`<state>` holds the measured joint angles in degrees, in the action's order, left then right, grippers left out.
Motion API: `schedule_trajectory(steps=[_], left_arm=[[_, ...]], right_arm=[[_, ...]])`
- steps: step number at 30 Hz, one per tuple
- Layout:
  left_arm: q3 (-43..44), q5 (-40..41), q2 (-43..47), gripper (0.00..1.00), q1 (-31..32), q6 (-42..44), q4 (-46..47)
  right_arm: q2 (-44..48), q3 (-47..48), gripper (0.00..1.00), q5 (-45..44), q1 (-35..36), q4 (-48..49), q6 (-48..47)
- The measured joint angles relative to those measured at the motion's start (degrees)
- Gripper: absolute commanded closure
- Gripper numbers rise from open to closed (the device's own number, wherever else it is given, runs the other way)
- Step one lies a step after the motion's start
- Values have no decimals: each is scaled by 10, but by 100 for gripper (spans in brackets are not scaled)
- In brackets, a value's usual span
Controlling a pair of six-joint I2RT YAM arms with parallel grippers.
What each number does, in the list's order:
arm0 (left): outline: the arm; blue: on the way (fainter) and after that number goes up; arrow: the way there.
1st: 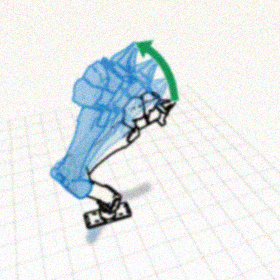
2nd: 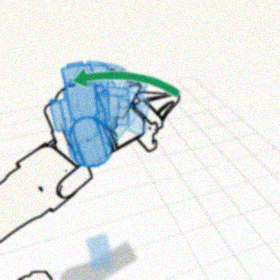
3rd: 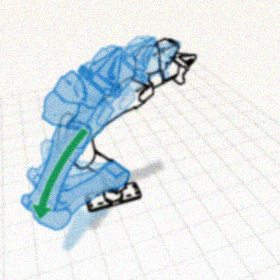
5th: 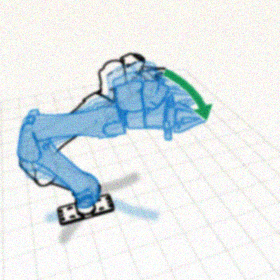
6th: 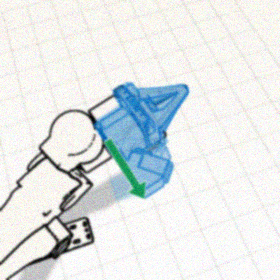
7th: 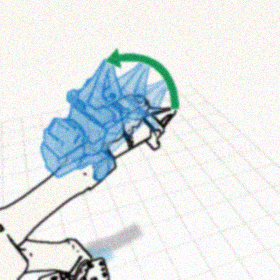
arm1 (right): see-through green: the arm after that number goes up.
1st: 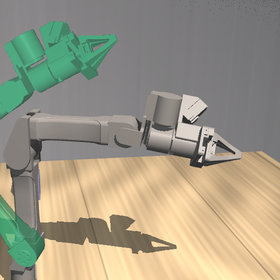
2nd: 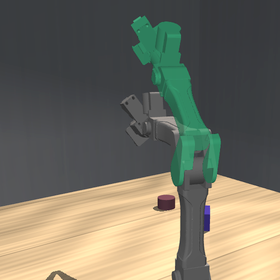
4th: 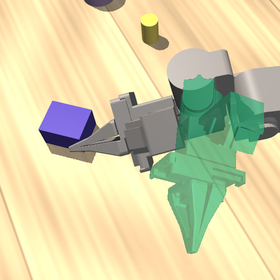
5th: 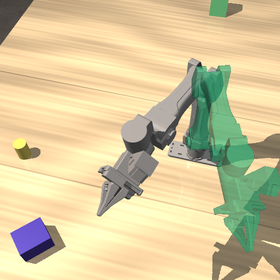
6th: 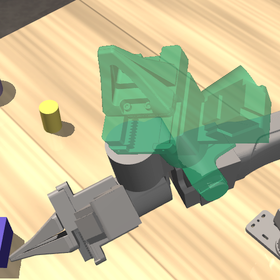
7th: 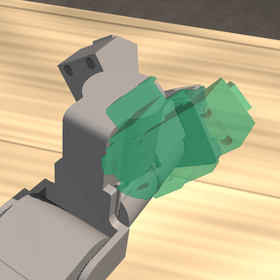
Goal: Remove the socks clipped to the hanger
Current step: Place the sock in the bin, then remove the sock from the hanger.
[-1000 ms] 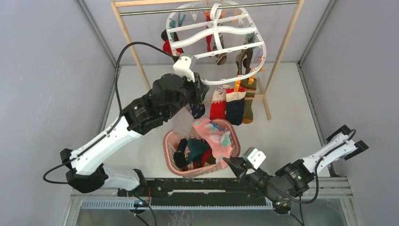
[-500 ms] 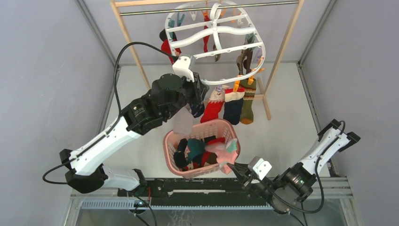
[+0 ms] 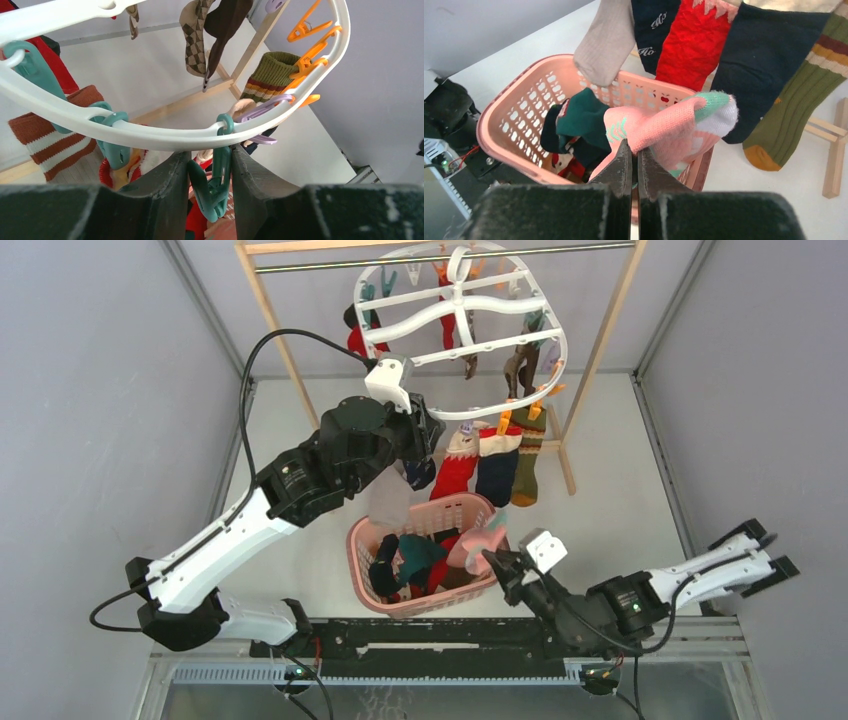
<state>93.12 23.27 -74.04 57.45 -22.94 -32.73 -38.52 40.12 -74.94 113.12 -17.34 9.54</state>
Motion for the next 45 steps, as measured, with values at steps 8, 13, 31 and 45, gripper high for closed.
schedule_trajectory(steps=[8,13,31,45], left_arm=[[-1,0,0,58,0,0,0],[-3,0,3,50,-1,1,0],[-34,0,32,28,-1,9,5],[-43,1,32,28,-4,9,5]], right_arm=[[-83,0,86,221,-212,63,-25],[-155,0,29,320,-280,78,-13],[-10,0,9,362,-371,63,0],[-92,0,7,504,-584,150,1]])
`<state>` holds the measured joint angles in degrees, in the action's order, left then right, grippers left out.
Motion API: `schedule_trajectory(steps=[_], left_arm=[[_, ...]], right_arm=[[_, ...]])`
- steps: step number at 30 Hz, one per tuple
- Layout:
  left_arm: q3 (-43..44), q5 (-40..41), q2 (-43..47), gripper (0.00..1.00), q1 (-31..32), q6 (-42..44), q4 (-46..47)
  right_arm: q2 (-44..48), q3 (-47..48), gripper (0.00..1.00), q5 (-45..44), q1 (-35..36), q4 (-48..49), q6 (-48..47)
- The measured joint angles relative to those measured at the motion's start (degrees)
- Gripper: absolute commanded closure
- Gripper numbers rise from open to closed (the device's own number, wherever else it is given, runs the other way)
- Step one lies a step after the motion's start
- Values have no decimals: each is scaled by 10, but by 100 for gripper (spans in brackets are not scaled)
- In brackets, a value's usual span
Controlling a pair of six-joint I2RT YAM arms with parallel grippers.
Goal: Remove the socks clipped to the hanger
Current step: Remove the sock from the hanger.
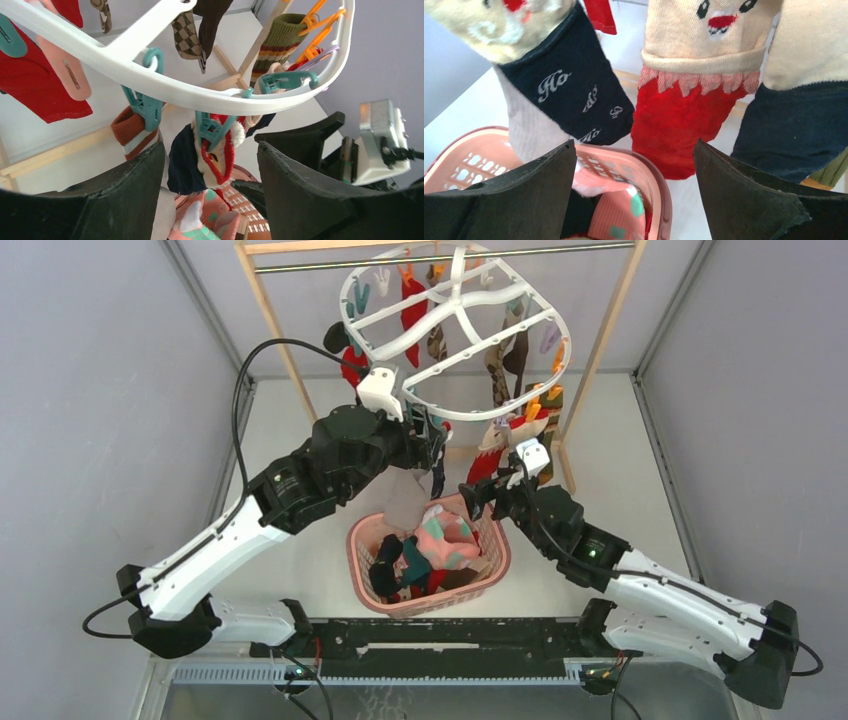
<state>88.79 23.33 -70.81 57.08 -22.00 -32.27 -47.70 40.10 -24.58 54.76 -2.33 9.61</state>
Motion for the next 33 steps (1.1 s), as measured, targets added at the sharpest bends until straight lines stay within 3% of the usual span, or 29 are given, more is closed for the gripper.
schedule_trajectory(steps=[11,19,21,23,26,30,33], left_arm=[[-13,0,14,28,-9,0,4],[-27,-1,18,28,-18,0,6],[-30,-2,22,28,-19,0,6],[-35,-2,28,29,-20,0,7],[-44,-7,45,29,-20,0,5],[-69,-11,87,29,-20,0,0],[-89,-11,124,29,-20,0,-3]], right_arm=[[-58,-61,3,87,-99,111,32],[-112,-120,7,117,-126,216,46],[-132,-132,15,120,-136,245,52],[-146,-139,30,127,-145,279,56],[-162,-142,60,132,-161,313,62],[-154,-145,85,131,-177,322,61],[-126,-146,98,132,-180,316,57]])
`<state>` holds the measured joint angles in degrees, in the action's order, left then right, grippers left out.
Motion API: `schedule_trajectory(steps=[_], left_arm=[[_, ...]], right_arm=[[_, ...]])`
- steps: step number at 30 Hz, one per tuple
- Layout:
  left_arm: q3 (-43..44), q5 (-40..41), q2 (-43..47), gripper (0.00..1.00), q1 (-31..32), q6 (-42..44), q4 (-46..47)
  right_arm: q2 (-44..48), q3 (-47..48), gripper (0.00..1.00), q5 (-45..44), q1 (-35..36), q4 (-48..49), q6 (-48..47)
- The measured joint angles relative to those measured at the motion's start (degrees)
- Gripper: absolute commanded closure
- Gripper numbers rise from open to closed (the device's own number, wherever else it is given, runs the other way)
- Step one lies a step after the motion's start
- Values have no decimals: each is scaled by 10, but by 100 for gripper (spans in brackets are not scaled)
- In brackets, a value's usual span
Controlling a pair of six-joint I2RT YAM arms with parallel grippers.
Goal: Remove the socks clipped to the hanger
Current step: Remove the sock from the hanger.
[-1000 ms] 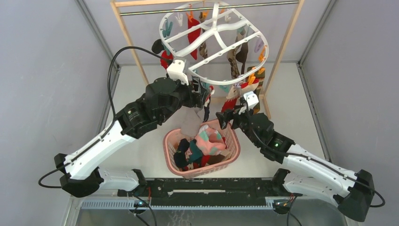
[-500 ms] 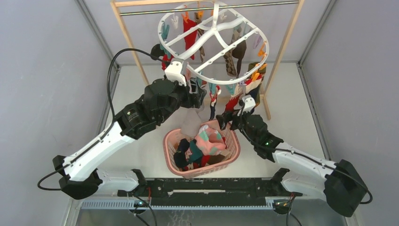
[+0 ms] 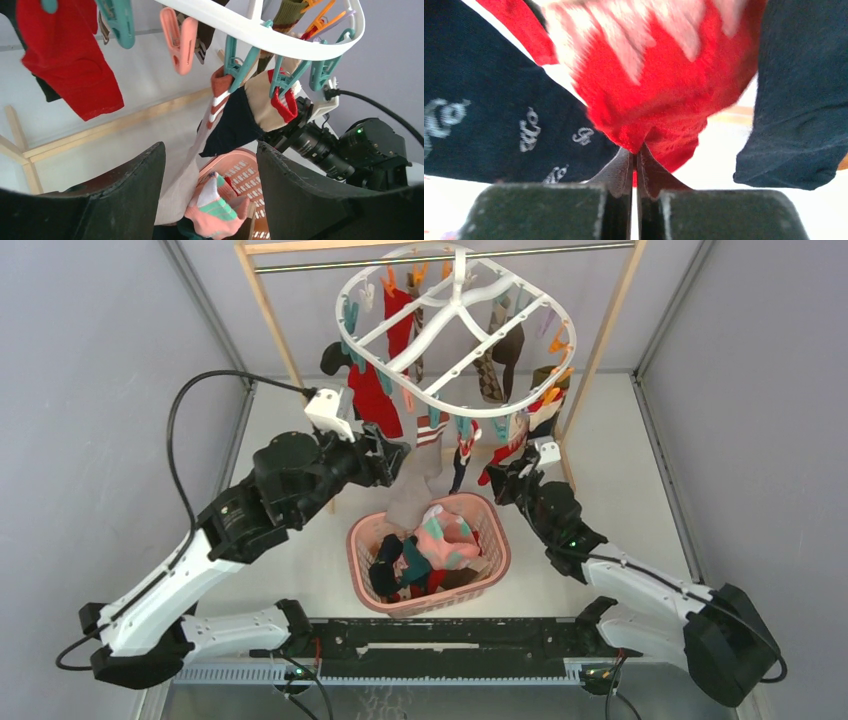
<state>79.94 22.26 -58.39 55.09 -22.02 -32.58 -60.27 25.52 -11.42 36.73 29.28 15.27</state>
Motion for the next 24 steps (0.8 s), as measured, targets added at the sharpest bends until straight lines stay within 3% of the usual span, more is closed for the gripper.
schedule_trajectory(steps=[9,18,24], left_arm=[[-8,-3,34,31,0,0,-11],[-12,-17,44,31,1,0,-16],[-11,-17,49,21,18,0,-18]], right_arm=[[145,-11,100,0,1,-47,-6],[292,-19,100,-14,45,-156,-10],[369,-19,100,-42,111,-232,-15]])
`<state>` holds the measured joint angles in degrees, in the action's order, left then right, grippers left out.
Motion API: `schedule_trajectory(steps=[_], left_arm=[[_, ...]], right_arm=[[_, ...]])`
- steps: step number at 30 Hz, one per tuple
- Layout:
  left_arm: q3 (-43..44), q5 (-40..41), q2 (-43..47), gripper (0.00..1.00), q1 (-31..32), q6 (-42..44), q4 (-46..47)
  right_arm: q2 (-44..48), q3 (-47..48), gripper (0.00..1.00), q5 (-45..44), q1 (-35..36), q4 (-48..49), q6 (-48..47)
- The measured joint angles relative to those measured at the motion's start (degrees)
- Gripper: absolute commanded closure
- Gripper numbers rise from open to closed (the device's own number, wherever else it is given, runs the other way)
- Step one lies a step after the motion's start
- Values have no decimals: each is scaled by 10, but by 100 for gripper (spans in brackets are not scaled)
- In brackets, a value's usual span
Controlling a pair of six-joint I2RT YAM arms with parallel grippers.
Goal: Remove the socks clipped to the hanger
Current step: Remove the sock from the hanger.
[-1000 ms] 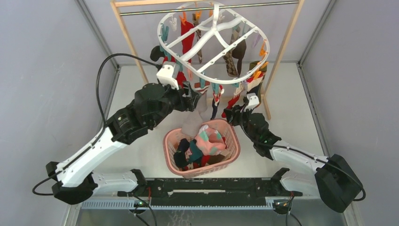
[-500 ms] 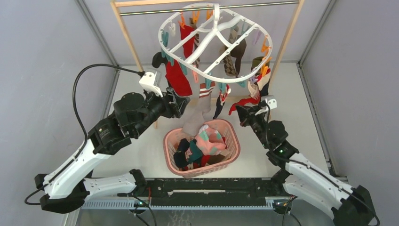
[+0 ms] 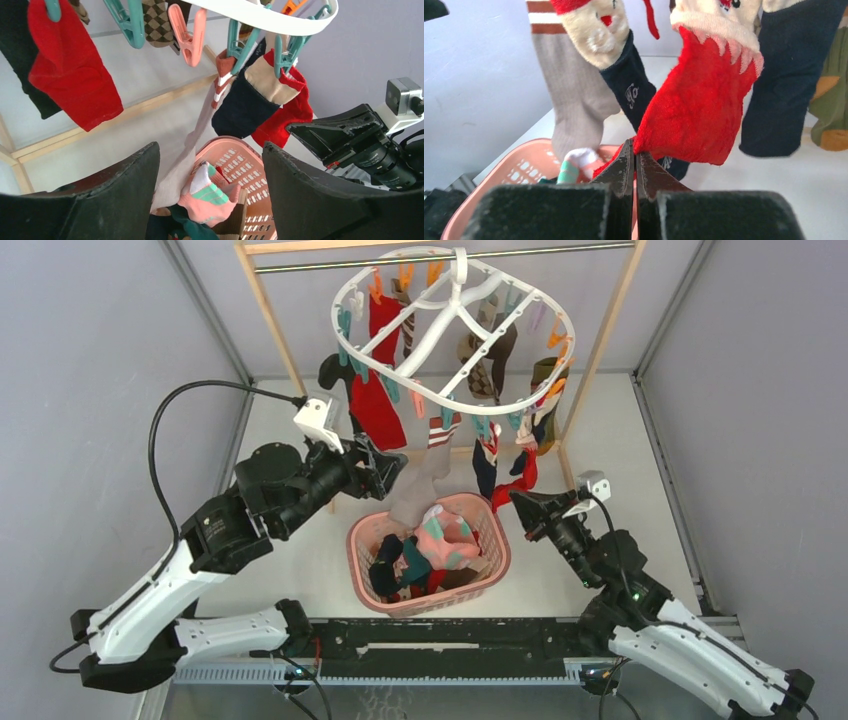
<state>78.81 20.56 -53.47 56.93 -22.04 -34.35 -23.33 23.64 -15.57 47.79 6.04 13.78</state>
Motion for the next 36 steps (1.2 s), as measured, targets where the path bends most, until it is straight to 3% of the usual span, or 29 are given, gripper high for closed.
schedule_trajectory(steps=[7,16,28,36], left_arm=[[1,1,0,22,21,0,-5],[1,2,0,23,34,0,-5],[1,18,35,22,35,0,-20],[1,33,60,22,35,1,-26]], right_arm=[[50,10,100,-51,101,-79,-9],[27,63,100,-111,210,-119,-22],[-198,203,100,-167,335,-103,-74],[-361,292,100,-150,354,-66,-101]])
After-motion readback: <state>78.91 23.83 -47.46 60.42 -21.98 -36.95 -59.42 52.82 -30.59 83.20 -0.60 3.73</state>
